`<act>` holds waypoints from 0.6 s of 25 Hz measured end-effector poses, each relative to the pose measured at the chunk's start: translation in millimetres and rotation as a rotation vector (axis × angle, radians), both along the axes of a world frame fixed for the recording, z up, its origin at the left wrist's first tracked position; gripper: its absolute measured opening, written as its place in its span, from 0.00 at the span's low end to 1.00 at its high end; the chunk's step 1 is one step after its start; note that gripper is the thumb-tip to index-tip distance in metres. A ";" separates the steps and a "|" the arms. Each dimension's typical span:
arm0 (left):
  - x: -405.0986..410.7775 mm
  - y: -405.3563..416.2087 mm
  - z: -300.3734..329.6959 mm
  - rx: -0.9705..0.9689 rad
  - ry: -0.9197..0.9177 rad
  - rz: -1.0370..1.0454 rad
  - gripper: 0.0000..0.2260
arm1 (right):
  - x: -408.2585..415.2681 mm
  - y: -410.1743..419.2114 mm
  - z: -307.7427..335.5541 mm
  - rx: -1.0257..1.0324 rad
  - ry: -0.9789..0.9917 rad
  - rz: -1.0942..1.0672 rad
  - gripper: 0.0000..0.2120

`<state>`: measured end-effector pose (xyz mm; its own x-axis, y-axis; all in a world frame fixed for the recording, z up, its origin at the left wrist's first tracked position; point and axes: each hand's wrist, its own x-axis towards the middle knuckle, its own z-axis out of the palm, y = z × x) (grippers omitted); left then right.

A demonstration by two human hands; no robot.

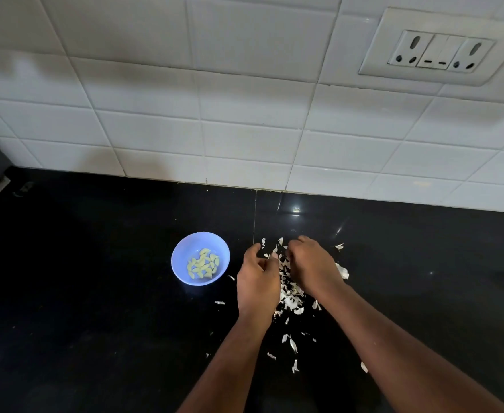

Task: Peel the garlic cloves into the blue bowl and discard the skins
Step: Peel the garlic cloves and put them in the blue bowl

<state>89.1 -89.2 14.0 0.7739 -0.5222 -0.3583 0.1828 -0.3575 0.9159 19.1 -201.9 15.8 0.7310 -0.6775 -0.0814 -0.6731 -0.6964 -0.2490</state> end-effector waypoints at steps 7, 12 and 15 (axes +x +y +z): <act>-1.8 -6.3 -0.5 -0.027 0.040 0.025 0.19 | -7.0 7.7 13.4 -0.036 -0.099 -0.010 0.07; -5.8 -11.1 7.4 -0.021 0.099 -0.080 0.08 | -27.1 7.8 9.3 0.222 -0.278 -0.120 0.06; -11.6 -13.8 12.1 -0.150 0.240 -0.130 0.07 | -41.1 22.4 28.9 0.560 -0.677 -0.323 0.07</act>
